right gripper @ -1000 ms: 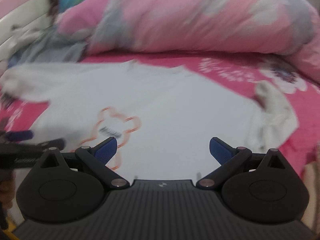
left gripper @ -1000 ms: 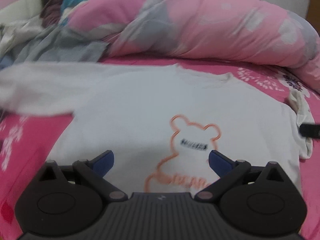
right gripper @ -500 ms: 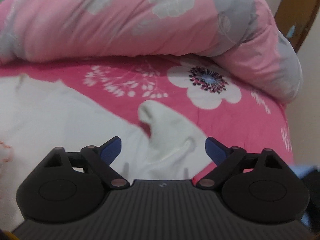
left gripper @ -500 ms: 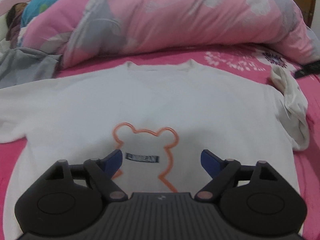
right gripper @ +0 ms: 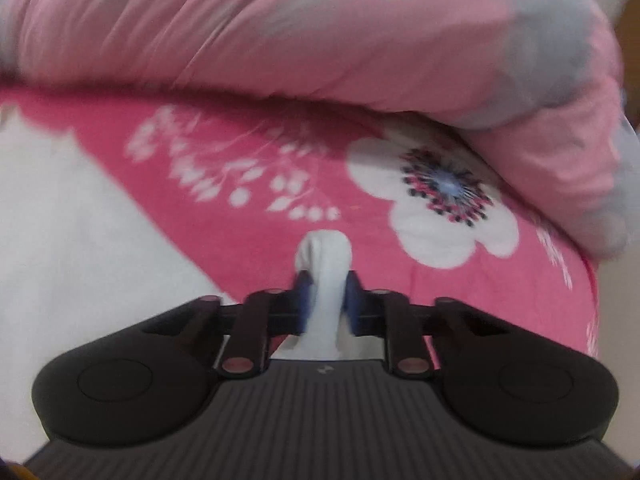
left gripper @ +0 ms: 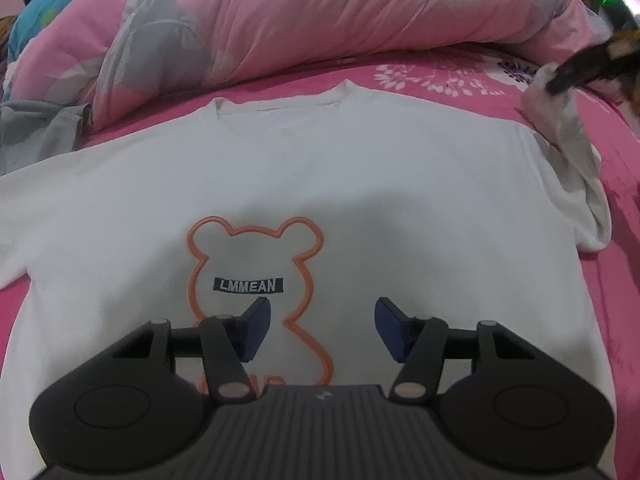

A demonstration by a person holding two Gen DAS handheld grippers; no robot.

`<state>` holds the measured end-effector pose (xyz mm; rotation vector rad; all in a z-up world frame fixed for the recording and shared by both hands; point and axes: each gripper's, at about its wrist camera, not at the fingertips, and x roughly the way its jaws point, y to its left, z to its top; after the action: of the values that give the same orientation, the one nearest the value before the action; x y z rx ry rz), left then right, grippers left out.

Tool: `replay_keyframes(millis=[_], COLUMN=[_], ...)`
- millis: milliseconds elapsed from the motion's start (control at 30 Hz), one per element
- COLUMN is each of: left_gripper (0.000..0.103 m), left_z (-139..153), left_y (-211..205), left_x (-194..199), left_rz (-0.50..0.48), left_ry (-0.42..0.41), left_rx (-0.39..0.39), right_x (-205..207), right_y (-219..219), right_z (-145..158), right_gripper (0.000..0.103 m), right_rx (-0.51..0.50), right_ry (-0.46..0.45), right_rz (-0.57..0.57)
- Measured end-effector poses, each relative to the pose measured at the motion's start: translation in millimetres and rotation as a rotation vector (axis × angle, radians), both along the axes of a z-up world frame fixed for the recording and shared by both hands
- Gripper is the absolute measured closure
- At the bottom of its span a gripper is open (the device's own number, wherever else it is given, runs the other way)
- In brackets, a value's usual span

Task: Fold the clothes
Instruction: 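Grasp the white sleeve cuff with the right gripper, then carry the sleeve across the bear-print front with the right gripper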

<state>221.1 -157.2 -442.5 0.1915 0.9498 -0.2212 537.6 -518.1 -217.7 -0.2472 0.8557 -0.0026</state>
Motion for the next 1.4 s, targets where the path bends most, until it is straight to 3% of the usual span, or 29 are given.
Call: replay_keyframes(millis=[333,500,633,800,1200,1400], left_gripper=[0.051,0.054,0.054,0.053,0.047,0.047], left_z=[2.7,11.9,26.2,40.0,42.8,40.1], left_y=[12.2,23.4,40.1,62.8,106.1,122.3], left_x=[-0.9,-2.4,-4.0,-8.9,-24.0,-28.4], left_rz=[-0.015,-0.016,-0.002,0.023,0.139,0.159], left_ry=[0.003,-0.003,-0.013,-0.041,-0.075,-0.065], left_rx=[-0.013,-0.053,-0.147,-0.245,-0.230,-0.194], right_x=[-102.9,-145.0,-159.9,-154.3,-123.8,-115.8], right_y=[-41.8,-25.4,-4.0,34.0,136.0,183.6], right_z=[101.1,130.6,137.5,126.9,81.5,42.5], right_gripper=[0.095,0.095,0.095,0.095,0.095,0.092], right_rx=[0.411,0.621,0.762,0.802,0.788,0.676], right_ry=[-0.218,-0.287,-0.270,-0.201,0.017,0.130], right_rz=[-0.253,-0.190,-0.084,0.018,0.262,0.345])
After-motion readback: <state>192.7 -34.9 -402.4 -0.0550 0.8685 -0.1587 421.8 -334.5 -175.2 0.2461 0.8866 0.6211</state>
